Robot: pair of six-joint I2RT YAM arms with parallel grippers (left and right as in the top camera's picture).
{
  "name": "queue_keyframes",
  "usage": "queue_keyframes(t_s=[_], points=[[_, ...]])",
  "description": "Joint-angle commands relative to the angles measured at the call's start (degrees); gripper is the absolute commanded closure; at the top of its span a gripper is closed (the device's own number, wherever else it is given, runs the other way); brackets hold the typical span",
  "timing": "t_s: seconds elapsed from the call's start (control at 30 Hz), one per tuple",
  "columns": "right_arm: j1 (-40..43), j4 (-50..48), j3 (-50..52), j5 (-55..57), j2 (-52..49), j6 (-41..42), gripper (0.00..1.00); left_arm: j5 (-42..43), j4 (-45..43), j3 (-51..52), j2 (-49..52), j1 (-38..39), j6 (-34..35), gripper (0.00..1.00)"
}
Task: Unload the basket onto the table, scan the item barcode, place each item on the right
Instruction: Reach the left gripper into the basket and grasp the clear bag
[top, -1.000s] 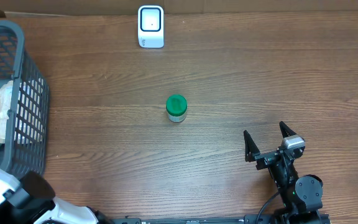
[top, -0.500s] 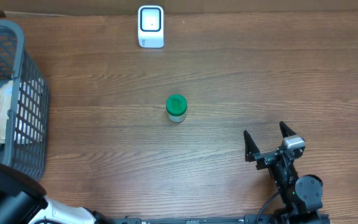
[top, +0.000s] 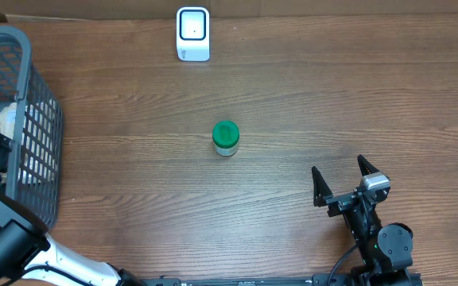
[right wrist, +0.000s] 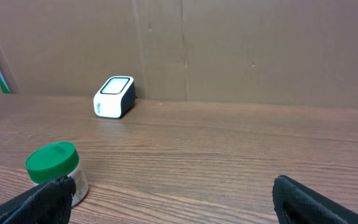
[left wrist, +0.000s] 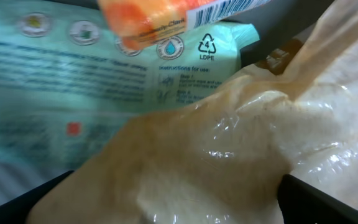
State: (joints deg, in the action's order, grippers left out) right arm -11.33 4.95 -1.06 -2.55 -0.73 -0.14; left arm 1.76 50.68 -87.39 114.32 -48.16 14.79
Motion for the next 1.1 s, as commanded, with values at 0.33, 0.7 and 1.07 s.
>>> queue_keyframes(t_s=[0.33,0.7,1.07], points=[[-0.2,-0.3,0.6,0.5,0.6,0.1,0.00,11.6,-5.1,0.7,2.6,2.6,-8.2,0.02],[-0.2,-0.3,0.6,0.5,0.6,0.0,0.00,8.0,-4.4,1.8,2.6,7.5,-9.4,0.11],[-0.2,-0.3,0.6,0.5,0.6,0.0,0.00,4.9,-7.3,6.3,2.6,8.5,-9.4,0.73]])
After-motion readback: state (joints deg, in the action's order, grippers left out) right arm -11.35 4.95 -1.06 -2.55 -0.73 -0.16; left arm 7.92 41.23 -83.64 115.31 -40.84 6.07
